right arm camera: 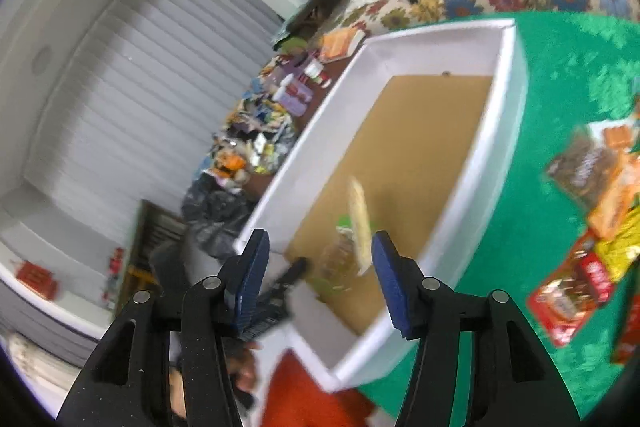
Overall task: Organize snacks
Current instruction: 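Drop the sausage bag into the white box with the left tool while the right tool drops the corn bar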
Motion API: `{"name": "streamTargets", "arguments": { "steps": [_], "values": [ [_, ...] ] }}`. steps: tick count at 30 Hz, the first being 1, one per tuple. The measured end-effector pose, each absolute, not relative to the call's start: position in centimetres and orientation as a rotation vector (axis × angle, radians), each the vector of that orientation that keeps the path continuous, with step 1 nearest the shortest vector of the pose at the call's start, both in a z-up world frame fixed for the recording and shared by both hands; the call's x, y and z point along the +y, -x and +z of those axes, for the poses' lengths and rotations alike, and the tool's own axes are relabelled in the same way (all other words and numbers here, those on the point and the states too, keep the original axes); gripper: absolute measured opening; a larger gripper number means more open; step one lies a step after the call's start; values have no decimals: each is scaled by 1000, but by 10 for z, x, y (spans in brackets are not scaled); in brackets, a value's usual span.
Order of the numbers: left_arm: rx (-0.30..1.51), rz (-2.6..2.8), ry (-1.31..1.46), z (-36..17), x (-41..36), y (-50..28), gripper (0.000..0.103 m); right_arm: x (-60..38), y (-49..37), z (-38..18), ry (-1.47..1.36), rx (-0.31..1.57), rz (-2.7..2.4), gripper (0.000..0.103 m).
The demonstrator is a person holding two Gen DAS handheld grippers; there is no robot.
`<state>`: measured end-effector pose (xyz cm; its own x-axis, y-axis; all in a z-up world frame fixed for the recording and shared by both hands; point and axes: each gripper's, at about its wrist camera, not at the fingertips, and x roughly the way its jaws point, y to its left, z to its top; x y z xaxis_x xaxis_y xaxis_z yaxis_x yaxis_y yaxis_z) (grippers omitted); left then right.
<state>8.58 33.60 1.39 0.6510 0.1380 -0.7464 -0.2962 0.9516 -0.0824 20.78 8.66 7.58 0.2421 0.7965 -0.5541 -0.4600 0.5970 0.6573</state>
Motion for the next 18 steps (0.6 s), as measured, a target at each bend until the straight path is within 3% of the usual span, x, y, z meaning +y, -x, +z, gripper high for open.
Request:
{"name": "streamTargets", "arguments": {
  "steps": [6, 11, 18],
  "values": [
    [724, 164, 94, 20, 284, -91, 84, -16, -183, 34, -119, 855, 576, 60],
    [763, 142, -14, 8, 239, -119, 84, -114, -153, -26, 65, 885, 320, 60],
    [819, 132, -57, 0, 207, -126, 84, -205, -141, -64, 22, 907, 101, 61]
  ]
}}
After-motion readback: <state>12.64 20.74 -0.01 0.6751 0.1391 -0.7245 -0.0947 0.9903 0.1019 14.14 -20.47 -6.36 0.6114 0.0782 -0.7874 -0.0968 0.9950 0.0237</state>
